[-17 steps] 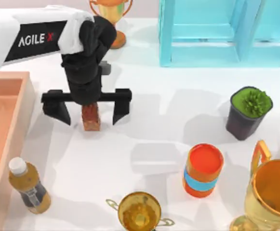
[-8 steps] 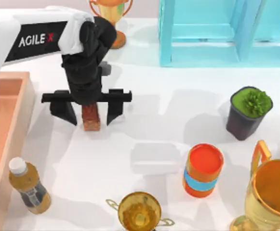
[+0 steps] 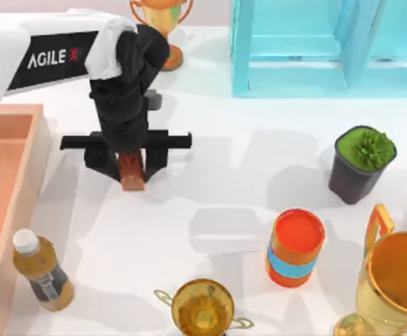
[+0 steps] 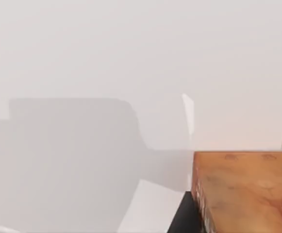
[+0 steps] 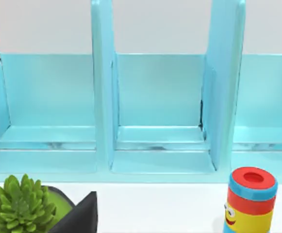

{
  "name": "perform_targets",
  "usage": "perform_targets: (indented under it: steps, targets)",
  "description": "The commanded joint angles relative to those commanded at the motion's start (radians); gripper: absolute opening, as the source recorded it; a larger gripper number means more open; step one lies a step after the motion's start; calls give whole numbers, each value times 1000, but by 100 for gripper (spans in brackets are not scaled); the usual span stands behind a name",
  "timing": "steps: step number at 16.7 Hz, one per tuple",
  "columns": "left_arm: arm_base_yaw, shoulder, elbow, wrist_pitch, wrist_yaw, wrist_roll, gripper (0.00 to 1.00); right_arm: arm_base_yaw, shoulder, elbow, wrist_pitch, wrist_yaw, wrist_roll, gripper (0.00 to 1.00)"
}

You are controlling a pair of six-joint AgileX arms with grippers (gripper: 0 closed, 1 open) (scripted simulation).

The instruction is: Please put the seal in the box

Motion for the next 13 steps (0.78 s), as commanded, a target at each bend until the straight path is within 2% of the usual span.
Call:
perform_targets:
  steps: [9, 13]
  targets:
    - [1, -1, 4, -3, 1, 1, 0, 0, 0, 0, 0, 0, 0, 100]
    - [-3, -18, 99, -115, 0, 1, 0, 0, 0, 0, 0, 0, 0, 100]
